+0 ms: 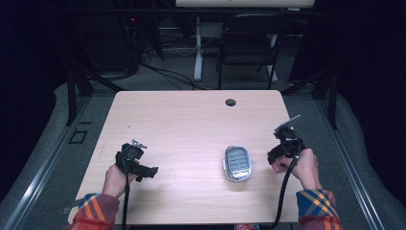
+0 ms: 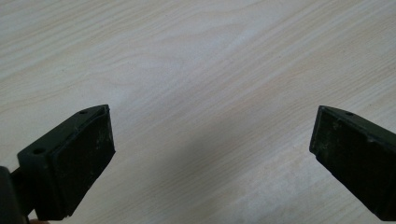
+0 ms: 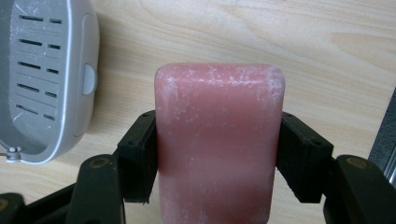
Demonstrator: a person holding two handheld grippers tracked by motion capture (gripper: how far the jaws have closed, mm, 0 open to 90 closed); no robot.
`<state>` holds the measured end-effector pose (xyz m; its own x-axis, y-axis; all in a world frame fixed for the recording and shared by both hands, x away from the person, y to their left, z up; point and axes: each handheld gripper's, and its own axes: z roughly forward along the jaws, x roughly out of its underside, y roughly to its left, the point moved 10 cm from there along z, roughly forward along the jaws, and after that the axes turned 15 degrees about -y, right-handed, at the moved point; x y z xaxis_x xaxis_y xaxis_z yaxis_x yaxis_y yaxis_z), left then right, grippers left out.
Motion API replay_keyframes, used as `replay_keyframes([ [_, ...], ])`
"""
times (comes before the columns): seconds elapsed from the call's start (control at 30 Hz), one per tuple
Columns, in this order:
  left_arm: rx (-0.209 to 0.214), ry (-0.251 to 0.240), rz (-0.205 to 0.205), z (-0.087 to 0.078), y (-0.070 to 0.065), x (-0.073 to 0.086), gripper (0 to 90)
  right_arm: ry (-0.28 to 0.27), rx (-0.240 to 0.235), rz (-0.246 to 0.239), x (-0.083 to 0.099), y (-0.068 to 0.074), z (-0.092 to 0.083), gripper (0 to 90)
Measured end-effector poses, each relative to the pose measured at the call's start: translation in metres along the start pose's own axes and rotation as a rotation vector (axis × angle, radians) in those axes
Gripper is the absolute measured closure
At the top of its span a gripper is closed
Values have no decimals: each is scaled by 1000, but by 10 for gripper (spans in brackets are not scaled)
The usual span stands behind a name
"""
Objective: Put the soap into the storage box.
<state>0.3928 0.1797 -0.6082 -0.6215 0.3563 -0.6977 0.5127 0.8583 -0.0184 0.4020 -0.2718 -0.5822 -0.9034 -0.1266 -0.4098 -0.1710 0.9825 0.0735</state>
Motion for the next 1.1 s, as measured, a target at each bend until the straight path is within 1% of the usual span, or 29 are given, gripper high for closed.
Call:
replay_keyframes([
  [0.03, -1, 0, -1, 0, 0, 0, 0, -5, -6, 2, -1, 1, 1, 372],
  [0.07, -1, -2, -1, 0, 0, 0, 0, 8, -3, -11, 0, 1, -1, 372],
  [0.13, -1, -2, -1, 0, 0, 0, 0, 8, -5, -14, -1, 2, -1, 372],
  [0.17, -1, -2, -1, 0, 0, 0, 0, 19, 0, -26, 0, 1, -2, 372],
  [0.2, -1, -2, 0, 0, 0, 0, 0, 16, 1, -12, -1, 3, -2, 372],
  [0.23, -2, -3, -1, 0, -1, -1, 0, 6, -3, -9, -2, 5, -1, 372],
  [0.27, -2, -4, -1, 0, -1, -1, 0, 24, 2, -34, -2, 3, -3, 372],
  [0.37, -1, -6, 0, 1, 0, -2, 0, 19, -4, -42, -6, 11, -4, 372],
  [0.4, 1, -4, -2, 1, 0, -2, 0, 26, -1, -49, -7, 12, -4, 372],
  [0.43, 0, -5, -2, 1, 0, -2, 0, 7, -11, -34, -8, 15, -3, 372],
  [0.47, -1, -7, -3, 1, 0, -2, 0, 18, -5, -52, -9, 16, -4, 372],
  [0.53, -1, -9, -3, 1, 0, -3, 0, 20, -8, -53, -10, 18, -4, 372],
  [0.57, 1, -7, 0, 1, 0, -3, 0, 31, -13, -66, -12, 22, -5, 372],
  [0.6, 1, -7, 0, 1, 0, -3, 0, 11, -15, -58, -14, 25, -3, 372],
  [0.63, 3, -8, 1, 1, -1, -3, 0, 23, -15, -75, -15, 26, -4, 372],
  [0.67, 3, -8, 1, 1, -1, -3, 0, 23, -15, -75, -15, 26, -4, 372],
  [0.7, 2, -11, 1, 1, 0, -3, 0, 14, -17, -66, -18, 31, -4, 372],
  [0.8, 2, -11, 2, 1, 0, -3, 0, 12, -11, -77, -21, 32, -5, 372],
  [0.83, 1, -12, 2, 1, -1, -3, 0, 26, -6, -90, -21, 32, -7, 372],
  [0.87, 1, -12, 2, 1, -1, -3, 0, 14, -6, -80, -24, 35, -8, 372],
  [0.93, -1, -12, 3, 1, -1, -3, 0, 12, -6, -83, -24, 35, -9, 373],
  [0.97, -1, -12, 4, 1, -1, -3, 0, 28, -14, -100, -25, 35, -11, 373],
  [1.0, 2, -8, 5, 1, -1, -3, 0, 33, -11, -110, -25, 34, -13, 372],
  [1.03, 1, -7, 5, 1, -1, -3, 0, 20, -8, -104, -27, 36, -15, 373],
  [1.1, 1, -7, 5, 1, -1, -3, 0, 23, -13, -108, -28, 37, -16, 373],
])
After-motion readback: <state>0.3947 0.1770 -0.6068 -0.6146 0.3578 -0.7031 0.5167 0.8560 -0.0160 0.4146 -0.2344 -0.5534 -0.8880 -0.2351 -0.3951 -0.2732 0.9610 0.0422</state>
